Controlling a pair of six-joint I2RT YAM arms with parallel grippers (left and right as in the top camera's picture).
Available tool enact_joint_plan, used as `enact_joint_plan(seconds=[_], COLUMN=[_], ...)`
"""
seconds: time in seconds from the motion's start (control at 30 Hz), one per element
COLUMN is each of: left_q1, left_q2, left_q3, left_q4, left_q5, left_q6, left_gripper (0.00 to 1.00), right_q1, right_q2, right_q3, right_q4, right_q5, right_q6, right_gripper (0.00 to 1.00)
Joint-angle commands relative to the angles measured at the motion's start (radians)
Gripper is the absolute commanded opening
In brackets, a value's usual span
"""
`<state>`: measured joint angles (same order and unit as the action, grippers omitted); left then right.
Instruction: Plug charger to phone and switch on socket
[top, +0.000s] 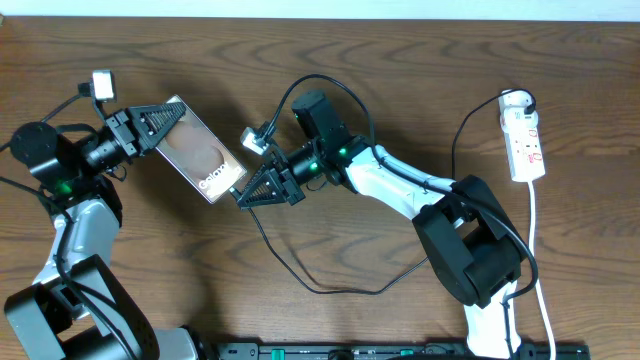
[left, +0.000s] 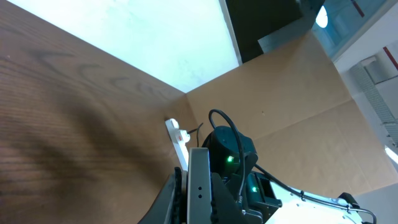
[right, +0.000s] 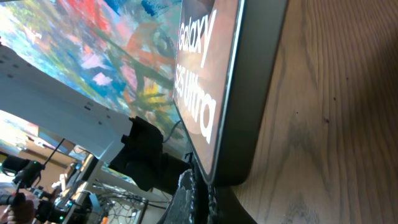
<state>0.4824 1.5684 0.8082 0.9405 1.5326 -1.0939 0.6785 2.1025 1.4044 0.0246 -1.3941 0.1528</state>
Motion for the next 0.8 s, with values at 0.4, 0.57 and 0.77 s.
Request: enact_joint_plan(seconds=[0.4, 0.57, 0.77], left_q1=[-0.010, -0.010, -0.010], left_q2=[0.003, 0.003, 0.003], left_q3=[-0.006, -0.006, -0.006], left_q4=[0.005, 0.005, 0.004], left_q5=[0.039, 0.039, 0.039], left_q6=[0.029, 0.029, 0.028], left_gripper=[0.08, 0.07, 0.08], right_q1=[0.002, 0.002, 0.002], right_q2=[-0.034, -0.034, -0.034], right_q3=[0.002, 0.002, 0.002], right_q4=[0.011, 0.010, 0.010], right_q5=[-0.016, -0.024, -0.026], right_q6=[0.008, 0.008, 0.008], right_gripper=[0.01, 0.01, 0.01])
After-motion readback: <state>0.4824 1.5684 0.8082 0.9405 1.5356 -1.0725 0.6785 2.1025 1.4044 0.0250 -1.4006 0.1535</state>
